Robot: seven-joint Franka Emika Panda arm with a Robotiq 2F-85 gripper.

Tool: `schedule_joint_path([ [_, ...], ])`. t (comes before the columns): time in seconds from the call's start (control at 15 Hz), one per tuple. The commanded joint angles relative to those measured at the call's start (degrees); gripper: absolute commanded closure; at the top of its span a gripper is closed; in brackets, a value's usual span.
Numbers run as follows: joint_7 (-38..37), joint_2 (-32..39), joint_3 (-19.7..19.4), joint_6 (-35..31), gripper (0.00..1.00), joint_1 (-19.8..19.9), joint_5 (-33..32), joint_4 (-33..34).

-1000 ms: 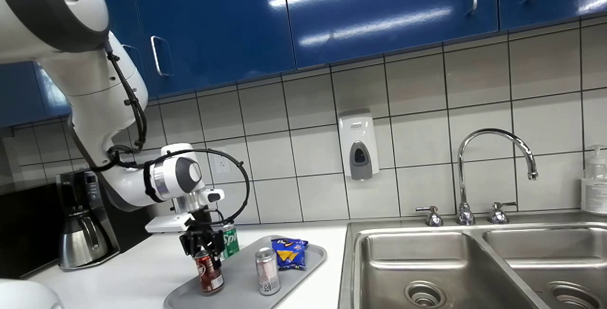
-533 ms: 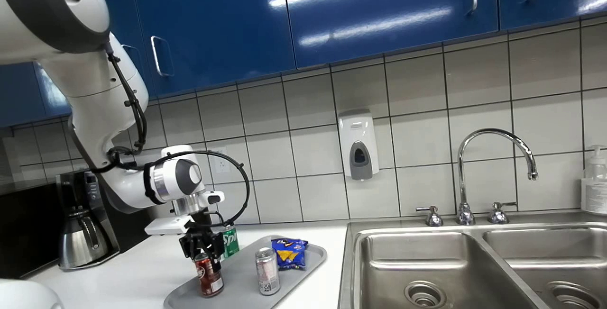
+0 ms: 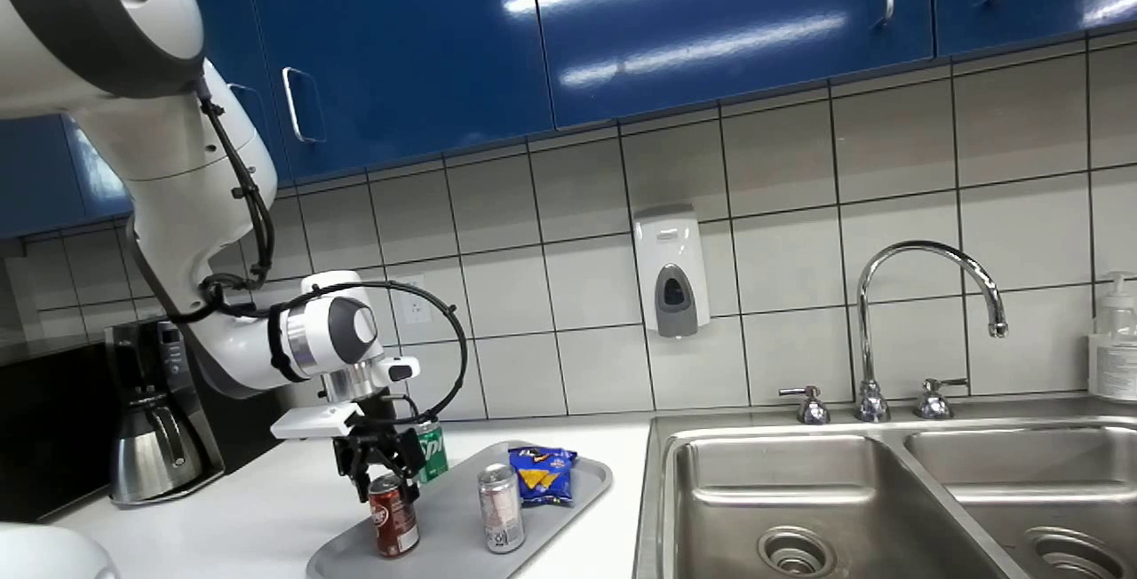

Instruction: Move the cans to the tray

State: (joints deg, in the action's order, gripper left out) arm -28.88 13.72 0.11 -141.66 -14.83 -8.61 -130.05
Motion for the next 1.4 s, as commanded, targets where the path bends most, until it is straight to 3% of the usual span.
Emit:
schedule_joint_path([
  [0.0, -0.4, -2.5, 0.9, 0.8, 0.00, 1.0, -0.1, -0.1],
  [0.6, -0.3, -6.7, 0.8, 0.9, 0.00, 2.2, -2.9, 2.5],
  [1.33, 0.0, -6.0, 1.1, 0.2, 0.00, 4.1, -2.1, 3.9],
])
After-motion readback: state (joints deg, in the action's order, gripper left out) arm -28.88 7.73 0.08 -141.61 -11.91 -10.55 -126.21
